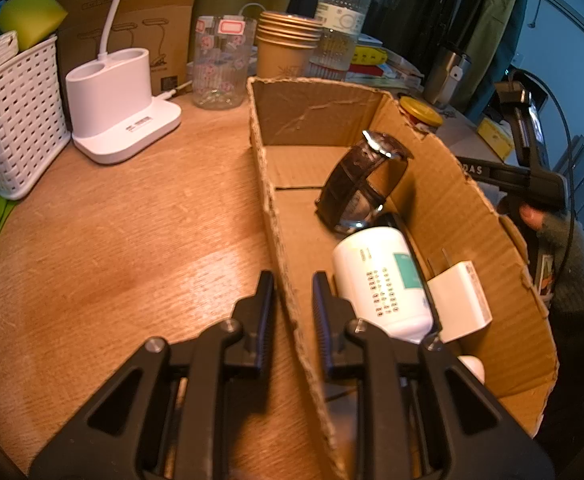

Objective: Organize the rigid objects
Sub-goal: 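Close the right gripper on the black car key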

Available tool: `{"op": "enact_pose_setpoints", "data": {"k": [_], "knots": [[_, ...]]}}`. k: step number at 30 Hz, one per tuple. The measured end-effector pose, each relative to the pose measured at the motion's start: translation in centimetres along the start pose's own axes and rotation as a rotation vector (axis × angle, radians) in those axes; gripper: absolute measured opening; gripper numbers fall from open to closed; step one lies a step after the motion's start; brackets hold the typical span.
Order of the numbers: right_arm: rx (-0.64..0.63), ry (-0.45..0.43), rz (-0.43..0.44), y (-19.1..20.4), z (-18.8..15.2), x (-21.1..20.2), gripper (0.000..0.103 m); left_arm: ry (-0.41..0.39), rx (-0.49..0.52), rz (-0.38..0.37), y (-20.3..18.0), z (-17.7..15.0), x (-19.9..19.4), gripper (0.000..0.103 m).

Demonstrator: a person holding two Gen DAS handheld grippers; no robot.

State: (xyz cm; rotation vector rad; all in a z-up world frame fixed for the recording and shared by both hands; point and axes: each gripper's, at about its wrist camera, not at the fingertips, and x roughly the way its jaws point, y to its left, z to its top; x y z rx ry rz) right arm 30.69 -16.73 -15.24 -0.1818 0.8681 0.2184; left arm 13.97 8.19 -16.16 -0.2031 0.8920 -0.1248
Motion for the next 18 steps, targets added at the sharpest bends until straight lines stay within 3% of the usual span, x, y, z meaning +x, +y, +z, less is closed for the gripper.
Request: {"op": "enact_pose_setpoints", "data": {"k": [12,18], "knots": [[0.019,-0.036,0.024,-0.4,-0.5,-0.9,0.038,0.000,0.000,0.000,0.0,0.0,0.0,0.021],[0.053,-0.054,0.094,-0.9,-1.2,-2.0,0.038,0.000,0.000,0.000,0.0,0.0,0.0,0.021]]}}
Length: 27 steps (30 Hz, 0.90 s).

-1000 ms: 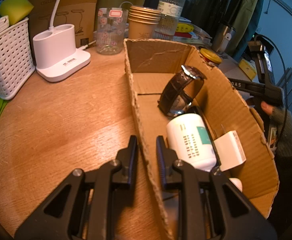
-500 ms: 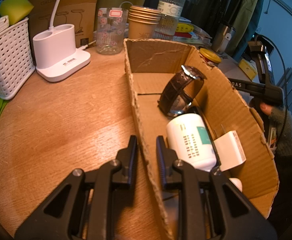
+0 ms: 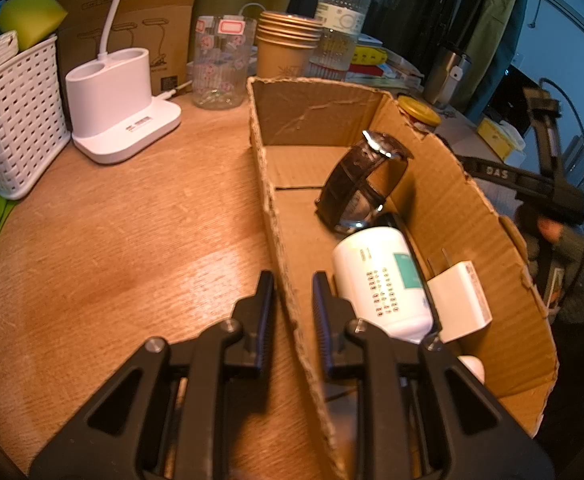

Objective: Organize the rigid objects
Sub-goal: 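Close the right gripper on the black car key, then lift the car key with the right gripper and carry it over the box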

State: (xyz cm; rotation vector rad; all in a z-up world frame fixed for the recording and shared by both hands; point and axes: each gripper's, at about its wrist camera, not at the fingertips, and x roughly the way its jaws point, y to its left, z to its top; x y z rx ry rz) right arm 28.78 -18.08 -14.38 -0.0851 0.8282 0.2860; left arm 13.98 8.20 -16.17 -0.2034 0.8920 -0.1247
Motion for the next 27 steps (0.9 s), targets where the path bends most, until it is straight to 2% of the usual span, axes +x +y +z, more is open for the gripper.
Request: {"op": "enact_pose_setpoints", "data": {"k": [10,27], "knots": [[0.008,-0.068,0.047,0.7,-0.2,-3.8,0.038,0.000,0.000,0.000,0.0,0.0,0.0,0.021],[-0.071,-0.158,0.099,4.2,-0.5,-8.7,0.038,0.000,-0.001,0.000,0.0,0.0,0.0,0.021]]}}
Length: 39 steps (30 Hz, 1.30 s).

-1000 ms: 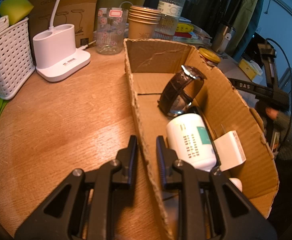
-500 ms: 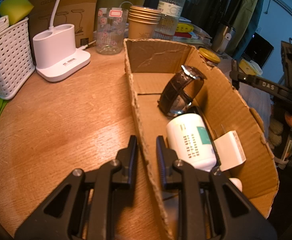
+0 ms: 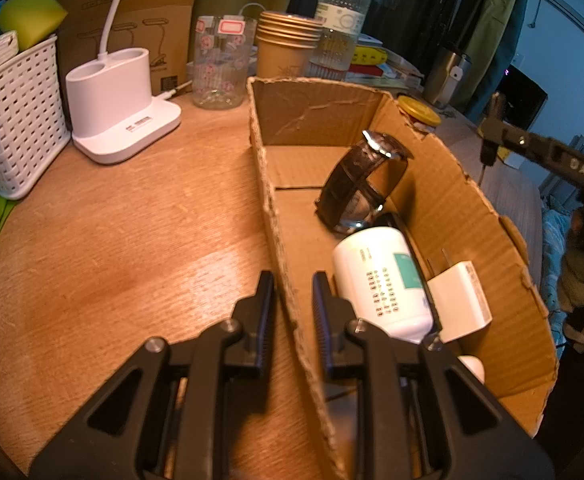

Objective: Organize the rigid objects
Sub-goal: 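Lift the car key with the right gripper and carry it over the box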

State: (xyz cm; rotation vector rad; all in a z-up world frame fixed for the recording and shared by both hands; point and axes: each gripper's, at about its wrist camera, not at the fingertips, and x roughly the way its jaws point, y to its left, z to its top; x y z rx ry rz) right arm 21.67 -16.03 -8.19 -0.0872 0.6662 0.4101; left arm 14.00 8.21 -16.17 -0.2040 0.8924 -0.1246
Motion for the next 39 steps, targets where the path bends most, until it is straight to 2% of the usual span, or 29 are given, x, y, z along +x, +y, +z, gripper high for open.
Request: {"op": "enact_pose_setpoints", "data": {"k": [11,19,26,39], "knots": [[-0.086,-0.062,0.071,4.3,0.6,-3.1,0.038,0.000,0.000,0.000,0.0,0.0,0.0,0.021],[-0.130,-0.058,0.122,6.7,0.4,-3.3,0.038,0.000,0.000,0.000,0.0,0.0,0.0,0.021],[-0.138,-0.049,0.131,7.2,0.0,-3.1,0.038,0.000,-0.001,0.000,0.0,0.0,0.0,0.021],[-0.153,-0.089,0.125,7.6,0.0,-4.7,0.038,0.000,0.000,0.000,0.0,0.0,0.0,0.021]]}}
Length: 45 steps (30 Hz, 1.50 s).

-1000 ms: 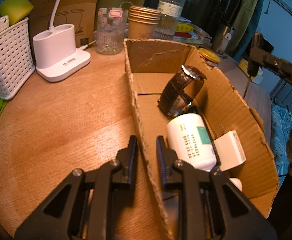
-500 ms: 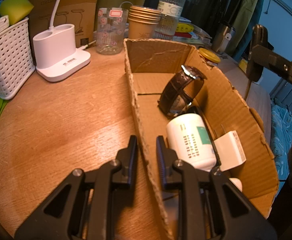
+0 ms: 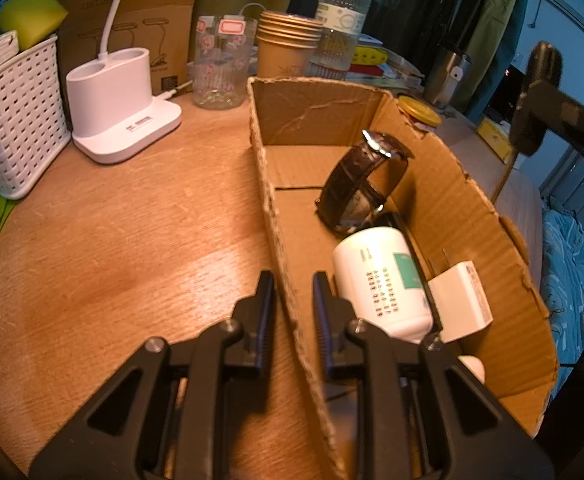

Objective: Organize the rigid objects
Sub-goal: 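Lift the car key with the right gripper and carry it over the box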

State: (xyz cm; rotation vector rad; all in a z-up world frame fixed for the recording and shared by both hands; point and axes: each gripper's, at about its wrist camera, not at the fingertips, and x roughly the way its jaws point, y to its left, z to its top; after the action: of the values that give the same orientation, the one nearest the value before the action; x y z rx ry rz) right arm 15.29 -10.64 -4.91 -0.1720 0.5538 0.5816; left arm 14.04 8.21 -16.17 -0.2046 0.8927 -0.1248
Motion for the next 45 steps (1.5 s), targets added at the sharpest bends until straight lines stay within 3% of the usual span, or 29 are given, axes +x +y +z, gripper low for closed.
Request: {"op": "enact_pose_setpoints", "data": {"k": [15,27,34,45], "knots": [[-0.021,-0.066,0.055,1.3,1.0,-2.7,0.038,0.000,0.000,0.000,0.0,0.0,0.0,0.021],[0.011,0.060,0.153,2.6,-1.3,0.9,0.038,0.000,-0.001,0.000,0.0,0.0,0.0,0.021],[0.029,0.124,0.095,2.0,-2.2,3.6,0.038,0.000,-0.001,0.000,0.0,0.0,0.0,0.021],[-0.005,0.132,-0.006,2.0,-2.6,5.4,0.040,0.000,-0.001,0.000,0.0,0.0,0.0,0.021]]}}
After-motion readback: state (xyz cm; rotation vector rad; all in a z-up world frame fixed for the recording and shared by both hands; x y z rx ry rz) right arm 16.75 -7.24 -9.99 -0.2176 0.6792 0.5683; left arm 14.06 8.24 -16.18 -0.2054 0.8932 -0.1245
